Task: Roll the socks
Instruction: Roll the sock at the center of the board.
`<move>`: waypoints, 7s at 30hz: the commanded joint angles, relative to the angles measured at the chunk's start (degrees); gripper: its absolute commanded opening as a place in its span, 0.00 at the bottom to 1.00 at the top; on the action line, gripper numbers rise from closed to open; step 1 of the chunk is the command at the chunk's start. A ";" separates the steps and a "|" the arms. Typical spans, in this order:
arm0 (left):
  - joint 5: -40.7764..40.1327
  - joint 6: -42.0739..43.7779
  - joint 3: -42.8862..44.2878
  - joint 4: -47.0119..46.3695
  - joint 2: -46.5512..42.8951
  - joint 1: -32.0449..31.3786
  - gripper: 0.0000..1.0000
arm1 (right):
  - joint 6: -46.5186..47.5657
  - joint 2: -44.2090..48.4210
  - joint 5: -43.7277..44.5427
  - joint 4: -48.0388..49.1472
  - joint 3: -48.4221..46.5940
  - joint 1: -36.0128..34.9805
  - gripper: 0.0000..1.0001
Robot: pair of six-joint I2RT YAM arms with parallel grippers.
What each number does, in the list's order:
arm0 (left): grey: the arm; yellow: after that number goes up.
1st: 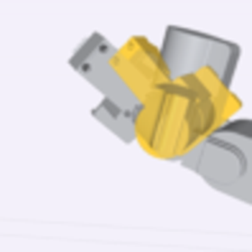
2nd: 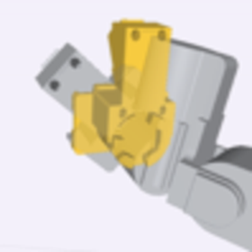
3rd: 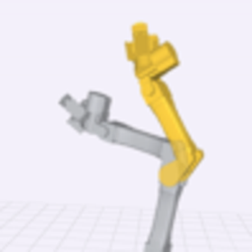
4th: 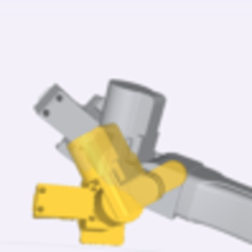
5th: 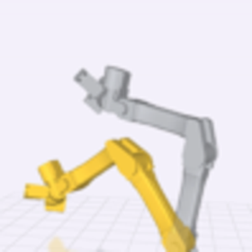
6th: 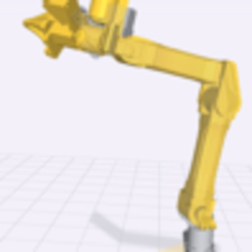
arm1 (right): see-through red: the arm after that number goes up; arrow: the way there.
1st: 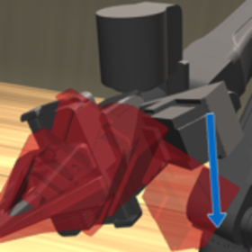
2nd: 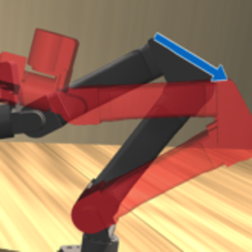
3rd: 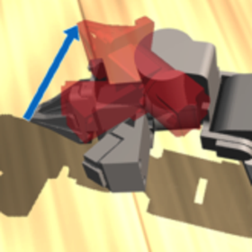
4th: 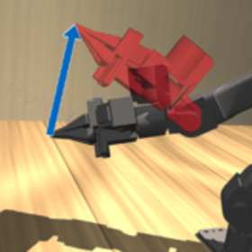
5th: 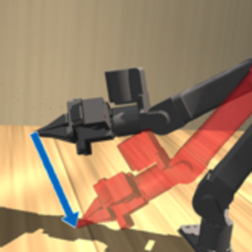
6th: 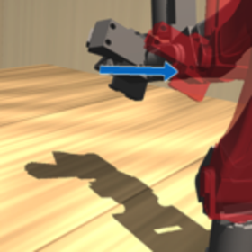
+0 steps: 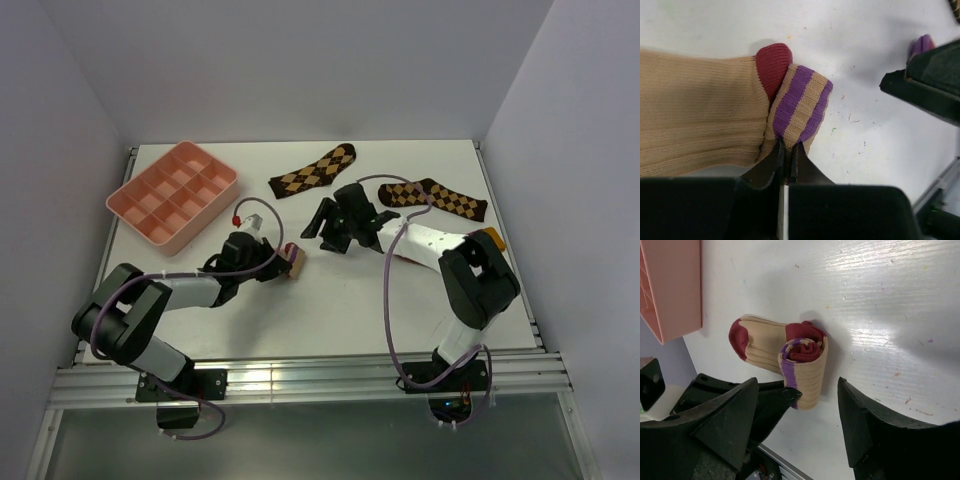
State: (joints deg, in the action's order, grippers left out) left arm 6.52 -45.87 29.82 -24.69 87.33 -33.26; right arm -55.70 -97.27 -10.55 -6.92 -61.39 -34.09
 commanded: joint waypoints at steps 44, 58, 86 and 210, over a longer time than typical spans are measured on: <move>11.23 -11.09 0.14 11.14 7.94 15.42 0.09 | 5.07 -15.67 -11.87 15.45 -1.98 -3.71 0.00; 4.03 -3.18 17.10 17.04 15.15 2.50 0.34 | 10.09 -4.86 2.89 -7.48 1.79 0.59 0.00; -37.63 21.96 19.04 11.59 8.54 -27.30 0.58 | 8.24 -8.98 4.66 -20.95 -8.14 0.60 0.00; -40.71 28.12 17.55 9.48 14.80 -25.90 0.28 | 2.62 -8.64 -6.59 -11.72 -5.94 0.34 0.00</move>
State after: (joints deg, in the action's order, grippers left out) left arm -35.48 -16.71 45.93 -15.86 100.20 -58.98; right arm -53.08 -106.54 -13.63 -18.31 -67.51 -33.21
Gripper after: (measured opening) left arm 0.320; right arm 0.258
